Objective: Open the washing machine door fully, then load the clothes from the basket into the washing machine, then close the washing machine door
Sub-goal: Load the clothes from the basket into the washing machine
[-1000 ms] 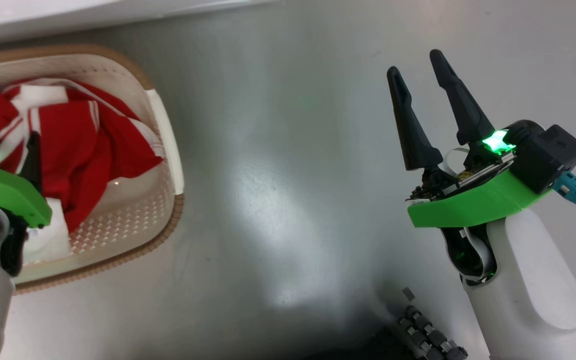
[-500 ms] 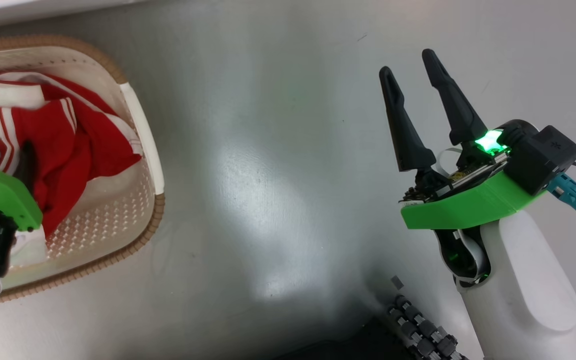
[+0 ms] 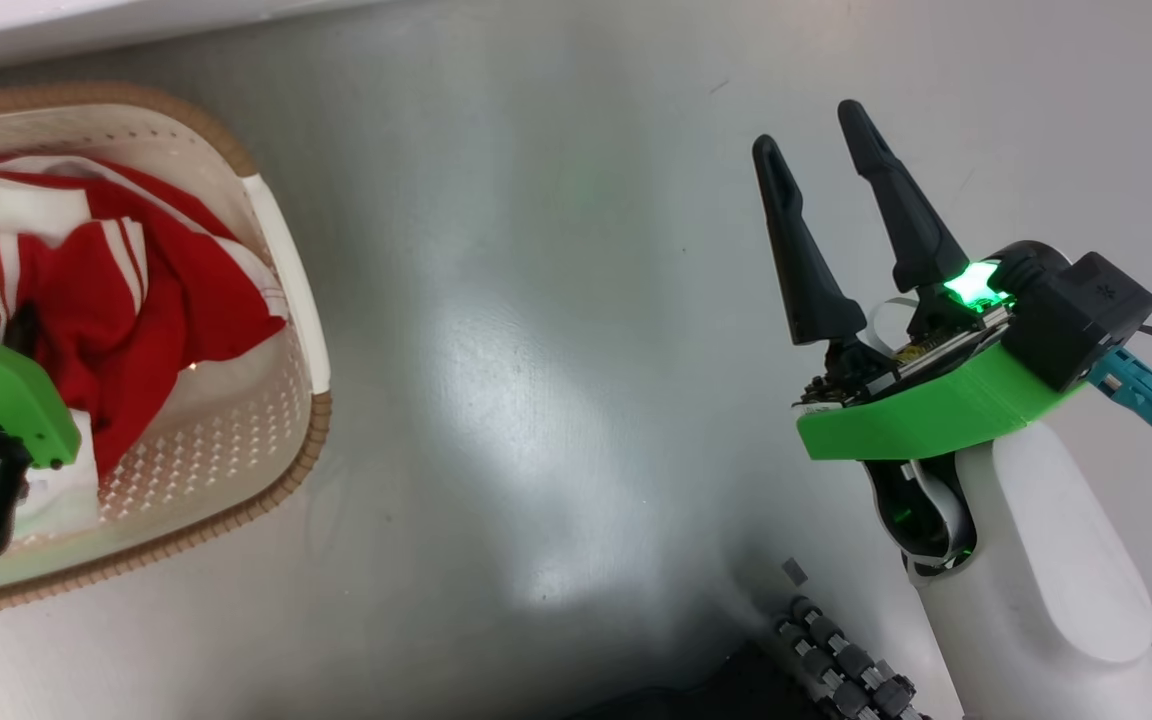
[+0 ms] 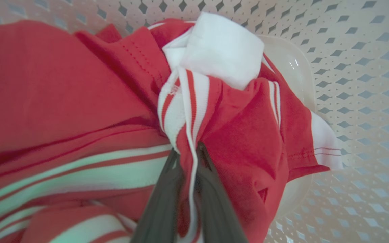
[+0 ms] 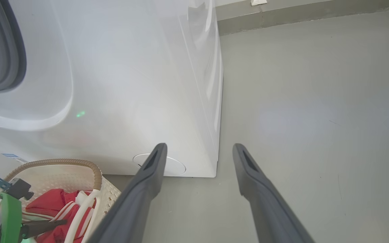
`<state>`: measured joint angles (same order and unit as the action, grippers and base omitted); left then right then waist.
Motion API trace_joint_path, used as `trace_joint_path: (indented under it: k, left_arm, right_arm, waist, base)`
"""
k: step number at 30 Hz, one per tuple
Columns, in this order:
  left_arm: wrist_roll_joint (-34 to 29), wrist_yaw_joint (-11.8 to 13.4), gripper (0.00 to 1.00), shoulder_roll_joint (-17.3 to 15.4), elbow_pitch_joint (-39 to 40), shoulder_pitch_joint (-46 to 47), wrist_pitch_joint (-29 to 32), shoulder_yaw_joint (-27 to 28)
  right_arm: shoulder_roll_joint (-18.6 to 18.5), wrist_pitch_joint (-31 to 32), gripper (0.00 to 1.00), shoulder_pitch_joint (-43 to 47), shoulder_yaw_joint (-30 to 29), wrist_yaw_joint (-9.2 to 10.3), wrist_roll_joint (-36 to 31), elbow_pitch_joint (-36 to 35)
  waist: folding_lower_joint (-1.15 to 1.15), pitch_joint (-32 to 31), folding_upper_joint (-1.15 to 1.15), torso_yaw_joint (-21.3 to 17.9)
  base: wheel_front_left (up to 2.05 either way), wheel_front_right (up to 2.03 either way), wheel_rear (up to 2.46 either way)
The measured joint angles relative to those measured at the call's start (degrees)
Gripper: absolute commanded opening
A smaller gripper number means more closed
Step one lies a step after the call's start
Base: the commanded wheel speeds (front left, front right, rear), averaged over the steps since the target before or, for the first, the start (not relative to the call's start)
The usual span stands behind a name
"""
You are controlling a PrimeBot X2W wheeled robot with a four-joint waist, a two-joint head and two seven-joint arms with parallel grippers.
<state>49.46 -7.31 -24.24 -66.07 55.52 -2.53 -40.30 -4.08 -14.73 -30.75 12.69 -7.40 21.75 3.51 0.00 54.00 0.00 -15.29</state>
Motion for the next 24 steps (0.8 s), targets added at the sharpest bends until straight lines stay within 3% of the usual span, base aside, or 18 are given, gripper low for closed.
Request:
trace_joint_path:
  k: [24]
  left_arm:
    - [6.9,0.0,0.00,0.6,7.1,-8.2,-10.6,-7.7]
  right_arm:
    - [-1.8,0.0,1.00,0.7,-0.6,0.00,0.6,2.6]
  waist:
    - [0.00,-11.2,0.00,2.9]
  base:
    - [0.00,0.00,0.00]
